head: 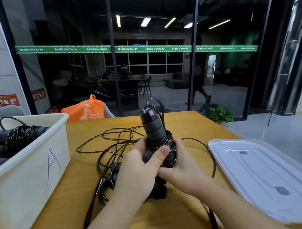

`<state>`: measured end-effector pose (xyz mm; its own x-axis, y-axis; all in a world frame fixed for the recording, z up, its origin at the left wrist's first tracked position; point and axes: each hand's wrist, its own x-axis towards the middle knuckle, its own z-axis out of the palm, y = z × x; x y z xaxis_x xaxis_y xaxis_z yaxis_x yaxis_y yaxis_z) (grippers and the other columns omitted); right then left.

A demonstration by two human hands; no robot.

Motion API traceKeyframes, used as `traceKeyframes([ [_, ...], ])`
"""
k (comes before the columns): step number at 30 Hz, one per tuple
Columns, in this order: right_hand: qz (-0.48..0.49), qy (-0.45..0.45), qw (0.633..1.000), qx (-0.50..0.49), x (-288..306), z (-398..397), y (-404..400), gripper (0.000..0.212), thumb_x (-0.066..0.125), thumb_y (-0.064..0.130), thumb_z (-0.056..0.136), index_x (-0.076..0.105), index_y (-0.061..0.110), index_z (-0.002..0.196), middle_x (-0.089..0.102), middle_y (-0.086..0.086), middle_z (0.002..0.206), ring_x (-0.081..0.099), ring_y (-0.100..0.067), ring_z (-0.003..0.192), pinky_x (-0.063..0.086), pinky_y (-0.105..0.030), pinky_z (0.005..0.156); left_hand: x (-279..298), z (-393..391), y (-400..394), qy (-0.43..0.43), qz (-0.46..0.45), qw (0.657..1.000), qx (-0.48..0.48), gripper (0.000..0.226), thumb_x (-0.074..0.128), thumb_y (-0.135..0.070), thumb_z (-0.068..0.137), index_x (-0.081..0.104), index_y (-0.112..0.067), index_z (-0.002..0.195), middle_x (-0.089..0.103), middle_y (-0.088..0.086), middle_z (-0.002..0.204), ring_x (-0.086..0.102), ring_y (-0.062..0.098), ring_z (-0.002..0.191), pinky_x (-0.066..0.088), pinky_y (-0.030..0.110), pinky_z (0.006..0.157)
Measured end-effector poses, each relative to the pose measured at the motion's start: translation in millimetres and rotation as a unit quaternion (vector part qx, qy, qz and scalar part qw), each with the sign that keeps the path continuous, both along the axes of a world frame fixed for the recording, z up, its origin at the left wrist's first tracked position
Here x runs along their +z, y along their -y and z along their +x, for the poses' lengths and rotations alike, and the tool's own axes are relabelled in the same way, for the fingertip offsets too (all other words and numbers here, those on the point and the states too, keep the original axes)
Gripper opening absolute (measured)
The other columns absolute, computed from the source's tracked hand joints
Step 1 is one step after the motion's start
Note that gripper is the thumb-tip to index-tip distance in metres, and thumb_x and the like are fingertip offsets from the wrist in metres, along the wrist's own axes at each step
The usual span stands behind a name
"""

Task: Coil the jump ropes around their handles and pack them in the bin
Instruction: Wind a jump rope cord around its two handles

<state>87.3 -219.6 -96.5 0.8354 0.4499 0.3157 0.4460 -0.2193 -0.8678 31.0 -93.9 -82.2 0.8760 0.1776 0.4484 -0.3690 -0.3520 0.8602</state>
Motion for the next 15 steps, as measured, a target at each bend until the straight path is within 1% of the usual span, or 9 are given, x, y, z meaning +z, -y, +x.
traceKeyframes([
  [1,0.008,-0.014,1.0,0.004,3,-1,0,0.055,0.071,0.025,0.062,0.046,0.027,0.111,0.065,0.004,0.09,0.064,-0.003,0.073,0.055,-0.026,0.064,1,0,-2,0.012,0.016,1.0,0.012,0.024,0.057,-0.055,0.078,0.055,-0.055,0.102,0.065,-0.033,0.097,0.059,-0.012,0.095,0.042,0.009,0.074],
  [3,0.038,-0.065,0.996,0.038,7,-1,1,0.049,0.065,0.016,0.055,0.05,0.019,0.101,0.057,0.001,0.074,0.053,-0.008,0.054,0.041,-0.024,0.047,2,0,-8,0.037,0.042,0.998,0.028,0.02,0.053,-0.064,0.076,0.054,-0.058,0.095,0.063,-0.041,0.094,0.058,-0.014,0.094,0.04,0.005,0.073],
  [5,0.082,-0.118,0.986,0.083,8,1,3,0.043,0.062,0.009,0.051,0.05,0.01,0.092,0.049,-0.005,0.067,0.043,-0.015,0.05,0.031,-0.025,0.042,5,-2,-13,0.054,0.073,0.995,0.04,0.014,0.049,-0.064,0.077,0.051,-0.06,0.091,0.057,-0.05,0.086,0.055,-0.021,0.091,0.038,0.0,0.071],
  [7,0.116,-0.162,0.972,0.128,8,4,6,0.042,0.062,0.009,0.047,0.048,0.007,0.087,0.044,-0.01,0.066,0.038,-0.016,0.048,0.027,-0.021,0.042,6,-2,-17,0.064,0.088,0.993,0.043,0.02,0.046,-0.06,0.074,0.047,-0.06,0.094,0.052,-0.055,0.079,0.05,-0.028,0.089,0.036,-0.004,0.07],
  [9,0.145,-0.198,0.952,0.183,9,6,9,0.048,0.062,0.016,0.045,0.05,0.006,0.09,0.042,-0.012,0.071,0.039,-0.016,0.05,0.025,-0.017,0.04,5,-1,-21,0.071,0.086,0.993,0.048,0.024,0.048,-0.054,0.074,0.049,-0.057,0.098,0.051,-0.052,0.075,0.046,-0.033,0.087,0.033,-0.006,0.071],
  [10,0.157,-0.216,0.941,0.21,10,6,11,0.05,0.062,0.018,0.045,0.052,0.006,0.093,0.042,-0.012,0.074,0.04,-0.015,0.051,0.024,-0.016,0.04,5,0,-24,0.079,0.08,0.992,0.054,0.024,0.049,-0.051,0.075,0.052,-0.054,0.098,0.052,-0.049,0.079,0.046,-0.033,0.087,0.033,-0.007,0.072],
  [11,0.167,-0.237,0.928,0.235,9,7,11,0.054,0.061,0.019,0.047,0.052,0.005,0.098,0.043,-0.012,0.075,0.04,-0.014,0.051,0.023,-0.016,0.039,5,0,-27,0.089,0.072,0.992,0.057,0.024,0.051,-0.049,0.074,0.056,-0.051,0.098,0.055,-0.045,0.083,0.049,-0.031,0.09,0.034,-0.006,0.073],
  [13,0.181,-0.284,0.897,0.286,8,8,13,0.065,0.062,0.018,0.048,0.05,0.006,0.11,0.047,-0.008,0.075,0.041,-0.012,0.051,0.024,-0.015,0.036,4,2,-32,0.117,0.049,0.99,0.06,0.02,0.055,-0.046,0.075,0.063,-0.048,0.092,0.065,-0.037,0.086,0.058,-0.019,0.093,0.039,-0.001,0.075],
  [15,0.197,-0.332,0.854,0.35,7,8,13,0.071,0.07,0.021,0.049,0.049,0.006,0.115,0.051,-0.005,0.076,0.044,-0.01,0.052,0.027,-0.013,0.035,2,5,-36,0.125,0.029,0.99,0.064,0.009,0.059,-0.044,0.076,0.066,-0.047,0.081,0.07,-0.028,0.083,0.064,-0.007,0.086,0.044,0.006,0.074],
])
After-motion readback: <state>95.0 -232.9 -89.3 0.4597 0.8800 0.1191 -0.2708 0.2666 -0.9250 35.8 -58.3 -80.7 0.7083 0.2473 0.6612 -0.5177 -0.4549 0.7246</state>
